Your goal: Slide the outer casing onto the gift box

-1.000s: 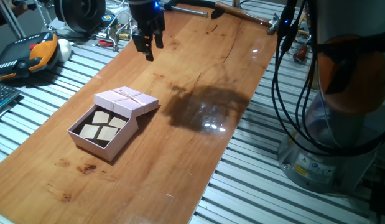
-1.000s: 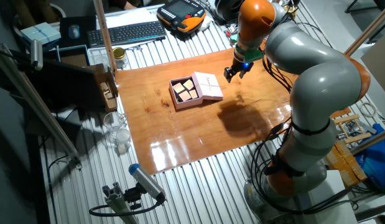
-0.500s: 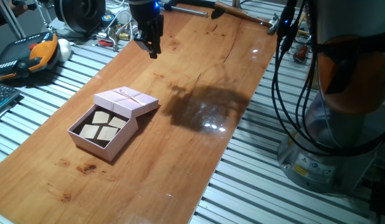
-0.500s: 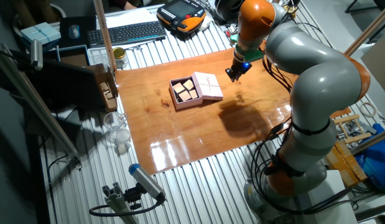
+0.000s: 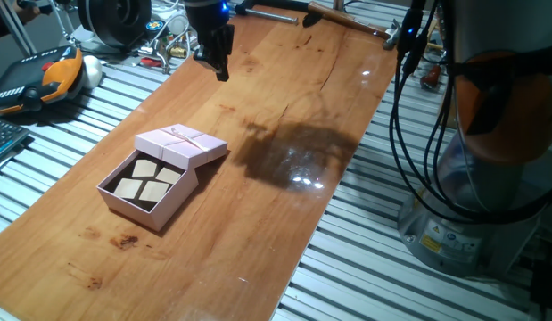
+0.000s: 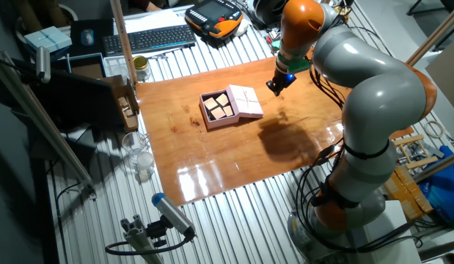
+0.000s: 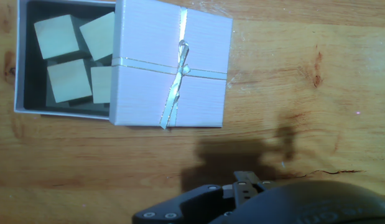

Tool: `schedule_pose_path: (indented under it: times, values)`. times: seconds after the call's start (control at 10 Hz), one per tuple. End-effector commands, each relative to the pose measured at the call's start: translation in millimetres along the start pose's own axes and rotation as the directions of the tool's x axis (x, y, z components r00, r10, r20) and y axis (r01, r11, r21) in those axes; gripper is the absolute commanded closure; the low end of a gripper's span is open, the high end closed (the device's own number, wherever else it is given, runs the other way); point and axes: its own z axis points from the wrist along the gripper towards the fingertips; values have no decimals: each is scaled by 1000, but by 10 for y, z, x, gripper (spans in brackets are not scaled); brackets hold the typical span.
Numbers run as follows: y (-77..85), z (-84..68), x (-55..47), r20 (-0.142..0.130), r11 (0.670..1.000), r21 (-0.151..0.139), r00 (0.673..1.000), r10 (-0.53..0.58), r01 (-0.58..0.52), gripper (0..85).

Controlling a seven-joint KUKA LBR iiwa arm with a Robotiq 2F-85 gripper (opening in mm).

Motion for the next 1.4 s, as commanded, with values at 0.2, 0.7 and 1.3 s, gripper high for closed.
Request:
schedule_pose_path:
  times: [0.2, 0.7, 1.3]
  values:
    - [-17, 36, -6, 3, 1000, -1, 1000, 2, -2, 850]
    - [-91, 149, 0, 14, 1000, -10, 1000, 9, -9, 850]
    - [-261, 321, 4, 31, 1000, -18, 999, 6, -5, 850]
